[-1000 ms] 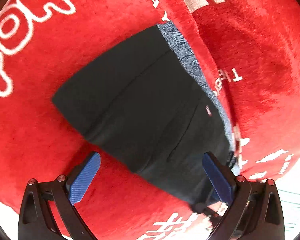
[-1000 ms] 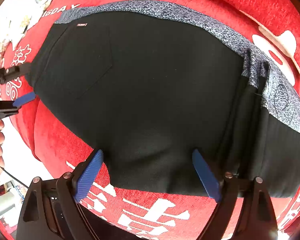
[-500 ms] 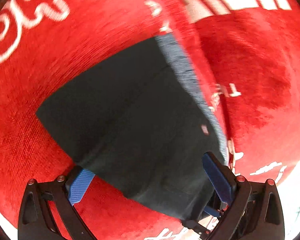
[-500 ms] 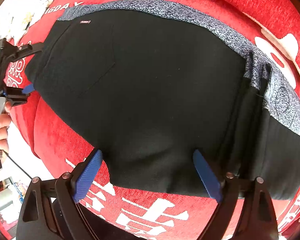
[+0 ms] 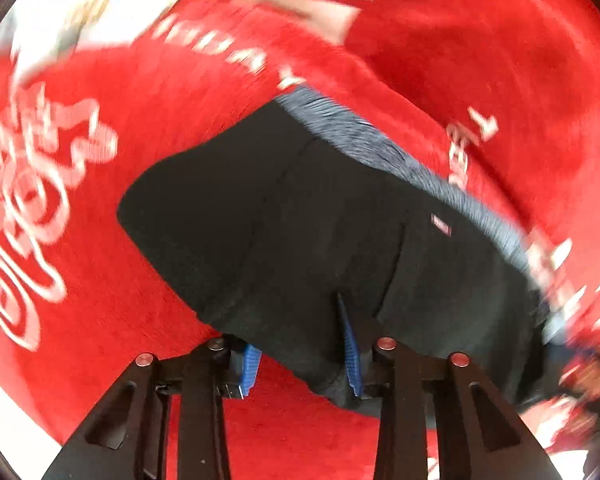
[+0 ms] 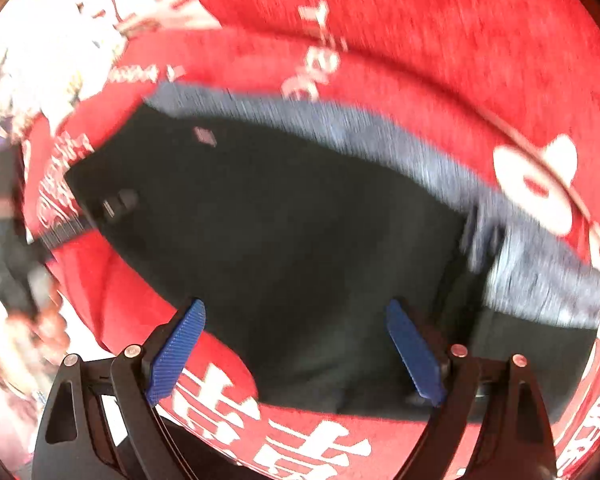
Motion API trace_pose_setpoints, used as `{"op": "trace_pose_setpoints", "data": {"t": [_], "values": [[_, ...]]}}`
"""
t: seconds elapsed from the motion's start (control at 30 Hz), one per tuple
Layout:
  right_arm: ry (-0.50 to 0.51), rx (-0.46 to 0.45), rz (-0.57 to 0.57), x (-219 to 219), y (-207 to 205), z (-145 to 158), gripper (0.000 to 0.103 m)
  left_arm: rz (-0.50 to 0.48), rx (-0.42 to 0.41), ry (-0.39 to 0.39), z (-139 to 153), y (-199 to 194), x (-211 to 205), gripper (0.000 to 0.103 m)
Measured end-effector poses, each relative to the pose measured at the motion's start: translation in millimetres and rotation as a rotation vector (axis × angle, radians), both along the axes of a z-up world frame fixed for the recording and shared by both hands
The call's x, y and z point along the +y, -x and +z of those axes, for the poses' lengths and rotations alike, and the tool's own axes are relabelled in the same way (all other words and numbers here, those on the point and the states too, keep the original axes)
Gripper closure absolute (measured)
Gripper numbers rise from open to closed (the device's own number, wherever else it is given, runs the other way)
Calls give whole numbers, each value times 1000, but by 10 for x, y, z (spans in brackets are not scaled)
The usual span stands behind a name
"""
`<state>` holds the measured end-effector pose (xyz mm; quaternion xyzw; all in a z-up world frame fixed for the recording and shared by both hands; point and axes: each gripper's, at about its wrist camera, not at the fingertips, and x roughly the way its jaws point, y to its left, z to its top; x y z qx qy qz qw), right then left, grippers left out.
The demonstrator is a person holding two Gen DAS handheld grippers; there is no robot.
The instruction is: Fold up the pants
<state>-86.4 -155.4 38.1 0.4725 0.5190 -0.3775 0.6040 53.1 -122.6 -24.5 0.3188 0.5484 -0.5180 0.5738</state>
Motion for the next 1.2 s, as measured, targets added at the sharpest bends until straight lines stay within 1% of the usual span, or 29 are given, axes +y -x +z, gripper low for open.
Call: {"op": "trace_pose_setpoints", "data": {"t": [0.03, 0.1, 0.13, 0.2, 0.27, 0.33, 0.43, 0.57, 0.63, 0.7, 0.73, 0.8, 0.83, 0.87, 0.9, 0.93, 1.03, 1.17, 1.2], "values": [[-1, -23, -3, -91, -42, 42, 9, -45, -70, 12, 39, 100, -4, 67], [-17, -81, 1, -307, -153, 104, 9, -107, -169, 31, 89, 226, 4, 67], [-32, -114, 13, -437, -258, 127, 9, -162, -244, 48, 102, 335, 22, 67], [-57, -152, 44, -594, -478, 145, 9, -243, -346, 68, 95, 457, 72, 67], [-99, -200, 82, -779, -744, 136, 9, -300, -415, 82, 77, 561, 99, 67], [-140, -252, 120, -910, -1018, 115, 9, -322, -442, 98, 98, 568, 135, 67], [-219, -275, 192, -948, -1409, -7, 9, -334, -458, 105, 117, 590, 128, 67], [-333, -241, 325, -909, -1896, -291, 9, -349, -484, 116, 104, 673, 91, 67], [-403, -219, 364, -847, -2036, -452, 9, -361, -496, 124, 107, 689, 89, 67], [-425, -201, 397, -798, -2107, -538, 12, -378, -511, 135, 120, 718, 113, 67], [-436, -189, 416, -764, -2144, -579, 16, -386, -519, 140, 121, 733, 124, 67], [-447, -167, 421, -751, -2172, -641, 35, -403, -536, 150, 126, 760, 134, 67], [-447, -146, 419, -745, -2165, -672, 59, -409, -539, 148, 129, 767, 130, 67], [-428, -132, 413, -751, -2139, -686, 76, -412, -538, 143, 122, 772, 131, 67], [-406, -140, 397, -771, -2102, -667, 80, -412, -531, 138, 131, 773, 129, 67], [-388, -169, 371, -790, -2025, -616, 82, -408, -524, 143, 154, 765, 132, 67], [-359, -259, 311, -815, -1776, -459, 83, -403, -481, 167, 326, 774, 107, 67], [-323, -445, 186, -820, -1241, -135, 83, -423, -468, 228, 664, 925, 107, 67], [-311, -479, 165, -834, -1150, -73, 83, -426, -460, 244, 755, 967, 108, 67]]}}
